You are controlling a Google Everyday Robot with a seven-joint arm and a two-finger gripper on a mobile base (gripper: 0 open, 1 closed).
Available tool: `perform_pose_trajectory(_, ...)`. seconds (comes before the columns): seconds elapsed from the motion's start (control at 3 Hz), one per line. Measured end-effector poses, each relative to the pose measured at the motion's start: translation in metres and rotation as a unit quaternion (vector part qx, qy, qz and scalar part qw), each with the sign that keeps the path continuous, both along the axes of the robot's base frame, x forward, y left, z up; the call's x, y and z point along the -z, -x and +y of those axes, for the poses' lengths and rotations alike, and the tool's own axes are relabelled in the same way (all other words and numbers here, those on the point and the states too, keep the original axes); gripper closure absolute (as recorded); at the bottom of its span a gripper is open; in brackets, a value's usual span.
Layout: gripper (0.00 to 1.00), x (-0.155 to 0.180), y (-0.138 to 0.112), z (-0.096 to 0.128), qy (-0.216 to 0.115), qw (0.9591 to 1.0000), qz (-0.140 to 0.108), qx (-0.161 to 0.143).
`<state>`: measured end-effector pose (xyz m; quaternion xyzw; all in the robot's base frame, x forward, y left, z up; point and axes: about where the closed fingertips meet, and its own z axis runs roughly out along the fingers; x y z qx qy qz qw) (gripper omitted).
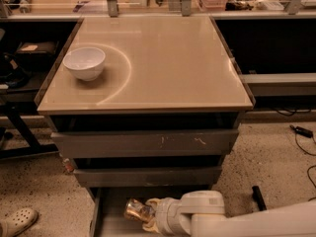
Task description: Pick orange can from bottom drawer and place on counter
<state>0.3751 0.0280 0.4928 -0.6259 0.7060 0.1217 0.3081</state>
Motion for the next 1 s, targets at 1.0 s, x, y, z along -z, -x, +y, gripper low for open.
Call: perform_pose_trajectory(1.0, 1.0, -0.126, 0.009, -0.012, -0.013, 0.9932, -0.111, -0.031)
